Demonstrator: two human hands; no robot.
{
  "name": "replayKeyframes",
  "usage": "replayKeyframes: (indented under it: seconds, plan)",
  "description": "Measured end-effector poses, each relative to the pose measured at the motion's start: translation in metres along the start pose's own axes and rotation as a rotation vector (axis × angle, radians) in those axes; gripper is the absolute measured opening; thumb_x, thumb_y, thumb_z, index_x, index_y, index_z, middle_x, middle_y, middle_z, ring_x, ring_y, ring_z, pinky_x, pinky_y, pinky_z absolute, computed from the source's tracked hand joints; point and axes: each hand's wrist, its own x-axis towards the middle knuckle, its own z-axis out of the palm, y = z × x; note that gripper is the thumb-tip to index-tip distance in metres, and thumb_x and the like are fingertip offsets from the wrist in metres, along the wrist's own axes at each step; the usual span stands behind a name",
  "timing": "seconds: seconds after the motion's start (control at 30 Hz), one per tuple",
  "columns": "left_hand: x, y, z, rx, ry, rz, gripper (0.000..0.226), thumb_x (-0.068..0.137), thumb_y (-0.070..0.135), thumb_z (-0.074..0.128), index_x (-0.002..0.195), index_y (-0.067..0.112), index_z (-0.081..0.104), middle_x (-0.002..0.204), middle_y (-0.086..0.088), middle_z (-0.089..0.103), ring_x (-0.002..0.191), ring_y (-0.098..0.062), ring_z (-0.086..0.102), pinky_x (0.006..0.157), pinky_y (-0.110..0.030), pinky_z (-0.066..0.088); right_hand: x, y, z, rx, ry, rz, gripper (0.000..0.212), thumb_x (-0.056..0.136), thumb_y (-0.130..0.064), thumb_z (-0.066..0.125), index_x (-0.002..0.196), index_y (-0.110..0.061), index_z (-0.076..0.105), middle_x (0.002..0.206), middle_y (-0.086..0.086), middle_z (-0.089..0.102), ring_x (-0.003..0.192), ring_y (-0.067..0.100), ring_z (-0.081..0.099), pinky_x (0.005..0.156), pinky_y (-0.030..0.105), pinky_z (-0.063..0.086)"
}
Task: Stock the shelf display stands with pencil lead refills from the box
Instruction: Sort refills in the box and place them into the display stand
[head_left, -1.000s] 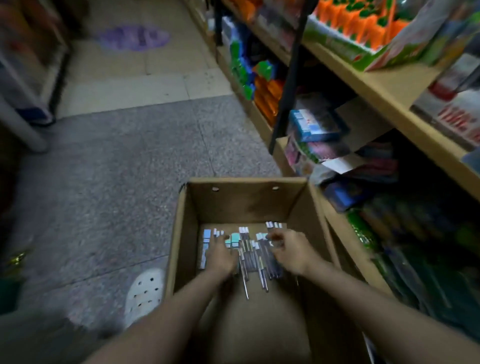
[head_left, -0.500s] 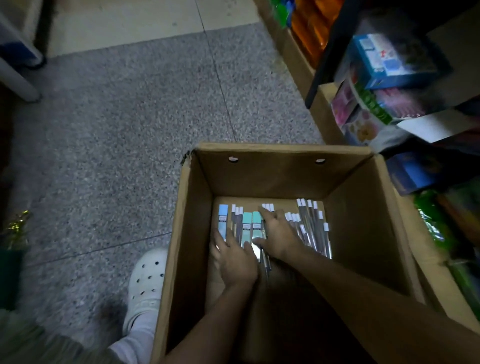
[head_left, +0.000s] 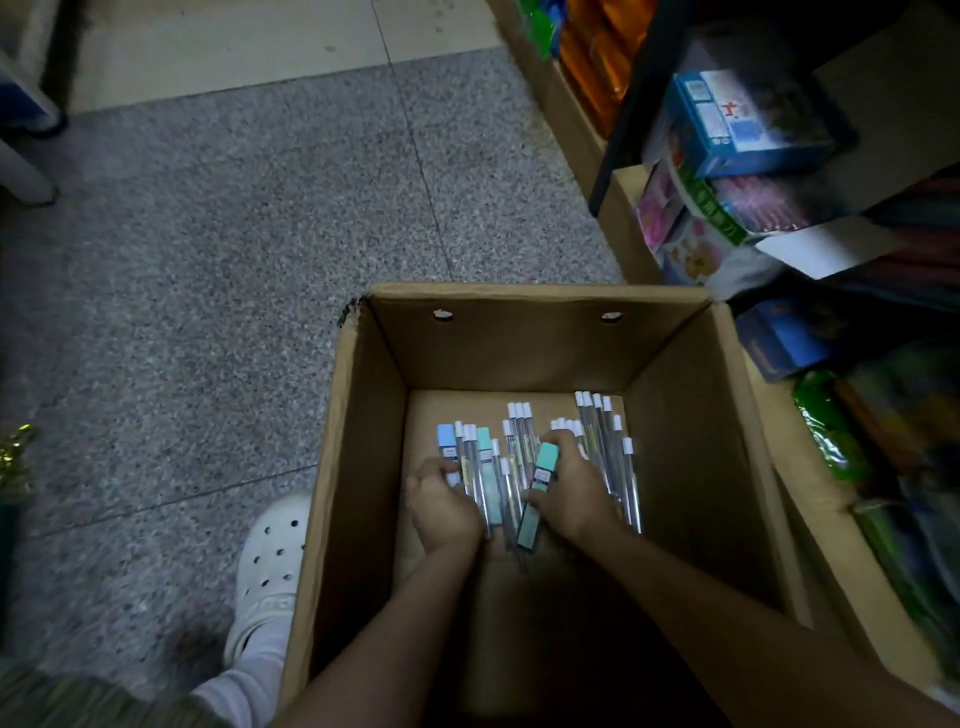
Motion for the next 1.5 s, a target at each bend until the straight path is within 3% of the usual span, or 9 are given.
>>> replayKeyframes:
  seconds: [0.17,0.3,0.4,0.6,0.73,0.87,1.07,1.33,1.5]
  plan:
    - [-0.004,0.014,-0.005,-0.159,-0.013,-0.172,0.040,0.089,-0.006,0.055,0.123,0.009,0.043,0.117,-0.016,0.063,0.104,-0.034,0.062,0.081,-0.035,0.049,-0.010,0.014,-0.012,-0.005,-0.072,0.006,0.061,0.086,-0.003,0.070,0.134,-0.025,0.040,0.111,0.006,0.060,0.083,0.013,0.061,0.067,0.025,0.053]
    - [-0.014,0.007,-0.007,-0.091,-0.079,-0.053,0.044,0.089,-0.005,0.049,0.131,0.008,0.048,0.129,-0.016,0.053,0.107,-0.031,0.058,0.087,-0.035,0.047,-0.005,0.005,-0.010,-0.035,-0.139,-0.035,0.061,0.092,-0.003,0.057,0.142,-0.026,0.031,0.081,0.006,0.060,0.057,0.014,0.054,0.051,0.026,0.048]
    - [-0.015,-0.002,-0.008,-0.071,-0.116,-0.037,0.040,0.092,0.008,0.053,0.132,0.008,0.048,0.133,-0.014,0.048,0.111,-0.029,0.054,0.092,-0.034,0.045,0.003,-0.008,-0.003,-0.072,-0.170,-0.082,0.052,0.095,-0.011,0.053,0.140,-0.023,0.030,0.088,0.008,0.063,0.051,0.014,0.049,0.048,0.024,0.039]
    - [-0.003,-0.009,0.001,0.045,-0.109,-0.054,0.078,0.073,0.038,0.082,0.134,0.009,0.044,0.135,-0.012,0.050,0.120,-0.029,0.052,0.089,-0.034,0.047,0.025,-0.028,0.007,-0.257,-0.180,-0.172,0.046,0.097,-0.006,0.049,0.138,-0.024,0.041,0.139,0.012,0.048,0.084,0.017,0.057,0.056,0.011,0.040]
    - [-0.002,-0.015,0.006,-0.027,-0.033,-0.025,0.054,0.078,0.024,0.078,0.122,0.007,0.052,0.123,-0.014,0.059,0.107,-0.030,0.058,0.082,-0.033,0.046,0.039,-0.036,0.017,-0.382,-0.180,-0.148,0.061,0.091,-0.018,0.064,0.145,-0.029,0.037,0.147,0.016,0.036,0.120,0.032,0.053,0.095,0.035,0.048]
    - [-0.004,-0.026,0.003,-0.083,0.012,-0.040,0.048,0.081,0.018,0.075,0.125,0.010,0.056,0.123,-0.010,0.061,0.111,-0.026,0.058,0.085,-0.029,0.044,0.043,-0.038,0.025,-0.559,-0.260,-0.144,0.099,0.073,-0.036,0.084,0.152,-0.033,0.023,0.155,0.016,0.025,0.130,0.037,0.047,0.100,0.041,0.047]
    - [-0.001,-0.024,0.004,-0.132,0.009,-0.016,0.042,0.081,0.016,0.075,0.119,0.010,0.061,0.116,-0.009,0.065,0.107,-0.027,0.061,0.089,-0.034,0.050,0.037,-0.036,0.028,-0.440,-0.129,-0.233,0.086,0.061,-0.028,0.091,0.128,-0.028,0.037,0.133,0.006,0.041,0.112,0.029,0.055,0.085,0.037,0.049]
    - [-0.016,-0.005,-0.006,-0.379,-0.138,0.070,0.016,0.088,0.017,0.068,0.102,0.013,0.063,0.091,0.000,0.068,0.088,-0.020,0.065,0.074,-0.027,0.050,0.008,-0.034,-0.003,-0.032,0.030,-0.283,0.028,0.091,-0.010,0.064,0.112,-0.021,0.049,0.076,-0.001,0.058,0.065,0.010,0.053,0.058,0.022,0.042]
    - [-0.038,0.032,-0.036,-0.458,-0.367,0.262,0.022,0.080,0.008,0.076,0.098,0.013,0.065,0.087,-0.001,0.070,0.079,-0.013,0.066,0.073,-0.024,0.054,-0.035,-0.058,-0.064,0.035,0.003,-0.339,0.025,0.090,-0.008,0.065,0.106,-0.021,0.053,0.080,0.001,0.057,0.071,0.012,0.051,0.066,0.021,0.042]
